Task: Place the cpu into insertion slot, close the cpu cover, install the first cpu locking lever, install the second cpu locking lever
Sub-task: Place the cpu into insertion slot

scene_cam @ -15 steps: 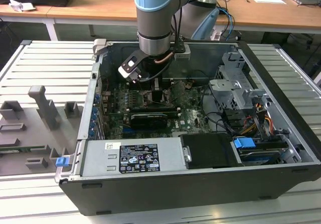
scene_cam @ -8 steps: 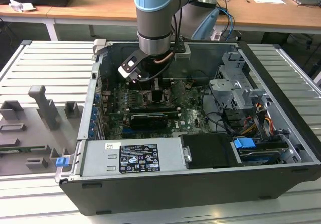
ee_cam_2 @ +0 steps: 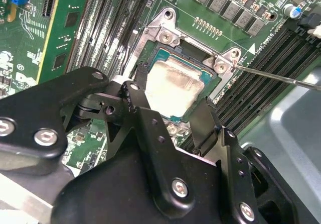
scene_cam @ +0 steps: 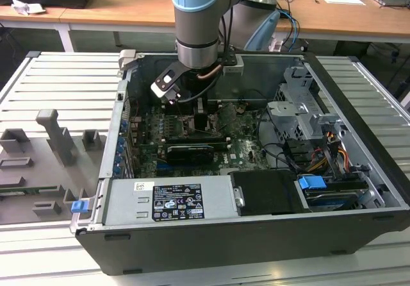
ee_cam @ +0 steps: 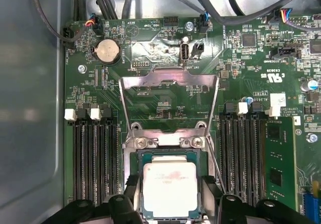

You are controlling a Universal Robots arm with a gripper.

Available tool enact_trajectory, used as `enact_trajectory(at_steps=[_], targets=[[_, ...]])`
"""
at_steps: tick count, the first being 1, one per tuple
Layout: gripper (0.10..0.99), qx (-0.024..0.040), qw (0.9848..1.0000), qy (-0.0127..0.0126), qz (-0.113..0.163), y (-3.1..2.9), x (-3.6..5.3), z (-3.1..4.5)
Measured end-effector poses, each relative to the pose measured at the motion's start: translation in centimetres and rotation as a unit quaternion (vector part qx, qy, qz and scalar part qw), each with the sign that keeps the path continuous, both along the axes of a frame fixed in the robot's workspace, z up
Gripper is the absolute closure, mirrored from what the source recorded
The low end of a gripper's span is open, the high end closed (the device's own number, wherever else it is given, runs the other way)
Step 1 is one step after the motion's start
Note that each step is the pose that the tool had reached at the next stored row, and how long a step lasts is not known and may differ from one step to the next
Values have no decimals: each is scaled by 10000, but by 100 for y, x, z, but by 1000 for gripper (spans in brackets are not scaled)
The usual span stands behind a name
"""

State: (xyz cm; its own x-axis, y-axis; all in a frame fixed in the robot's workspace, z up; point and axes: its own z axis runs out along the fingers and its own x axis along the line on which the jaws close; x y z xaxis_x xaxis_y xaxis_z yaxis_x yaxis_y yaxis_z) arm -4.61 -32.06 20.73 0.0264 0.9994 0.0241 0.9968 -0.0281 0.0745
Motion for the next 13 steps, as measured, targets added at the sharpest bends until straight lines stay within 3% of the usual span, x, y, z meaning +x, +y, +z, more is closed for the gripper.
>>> enact_trajectory(at_steps=[1,5,6,7,9,13], targets=[[502,0,10000,0,0,0,0,10],[749,0,10000,0,-2,0,0,19],[749,-1,10000,1,-2,0,0,22],[871,0,10000,0,-2,0,0,25],[980,0,10000,0,-2,0,0,28],[980,0,10000,0,-7,-1,0,33]])
